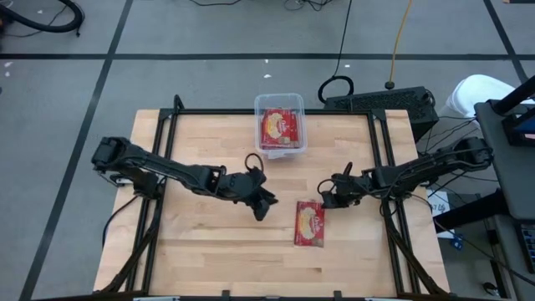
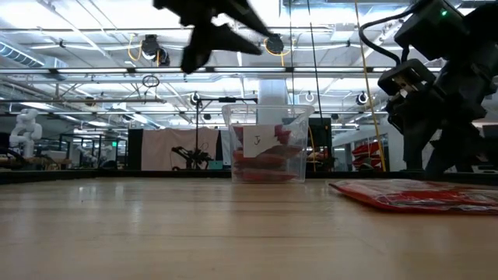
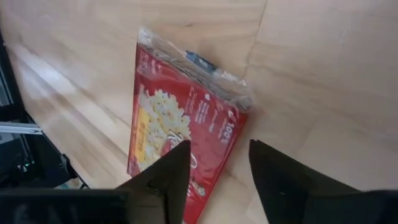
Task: Sort popcorn bags into baskets
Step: Put the red popcorn bag into the transparent container
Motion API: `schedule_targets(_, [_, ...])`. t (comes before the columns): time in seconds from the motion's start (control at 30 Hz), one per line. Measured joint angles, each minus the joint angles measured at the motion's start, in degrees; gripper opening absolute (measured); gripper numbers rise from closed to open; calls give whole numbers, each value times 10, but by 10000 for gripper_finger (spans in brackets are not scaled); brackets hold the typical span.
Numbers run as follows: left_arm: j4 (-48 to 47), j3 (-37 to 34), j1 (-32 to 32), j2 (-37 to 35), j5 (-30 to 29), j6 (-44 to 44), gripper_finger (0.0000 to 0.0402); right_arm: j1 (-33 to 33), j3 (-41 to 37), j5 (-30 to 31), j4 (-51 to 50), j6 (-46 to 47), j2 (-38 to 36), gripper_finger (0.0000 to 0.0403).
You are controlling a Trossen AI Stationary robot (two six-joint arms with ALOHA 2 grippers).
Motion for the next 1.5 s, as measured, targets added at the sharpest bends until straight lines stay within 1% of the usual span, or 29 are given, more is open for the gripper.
schedule_targets(0.13, [119, 0, 0, 48, 16, 24, 118, 8, 0, 0, 1, 9, 0, 184])
schedule_targets(0.27, [189, 0, 0, 95, 21, 43, 118, 22, 0, 3, 2, 22, 3, 212])
schedule_targets(0.4, [213, 1, 0, 135, 32, 72, 118, 40, 0, 2, 11, 43, 29, 228])
schedule_targets(0.47, [210, 6, 0, 156, 46, 93, 117, 49, 0, 5, 38, 49, 50, 231])
schedule_targets(0.6, [211, 30, 0, 203, 76, 130, 117, 55, 2, 19, 115, 54, 98, 231])
schedule_targets(0.77, [211, 42, 0, 258, 78, 139, 117, 55, 2, 18, 180, 50, 150, 230])
schedule_targets(1.03, [208, 42, 0, 301, 80, 135, 117, 55, 2, 49, 259, 47, 184, 230])
schedule_targets(1.17, [207, 42, 0, 300, 85, 141, 117, 55, 1, 60, 296, 45, 199, 229])
schedule_targets(1.37, [206, 42, 0, 300, 87, 156, 117, 55, 0, 84, 342, 43, 221, 198])
schedule_targets(1.5, [205, 42, 0, 300, 87, 156, 117, 55, 0, 82, 353, 41, 227, 168])
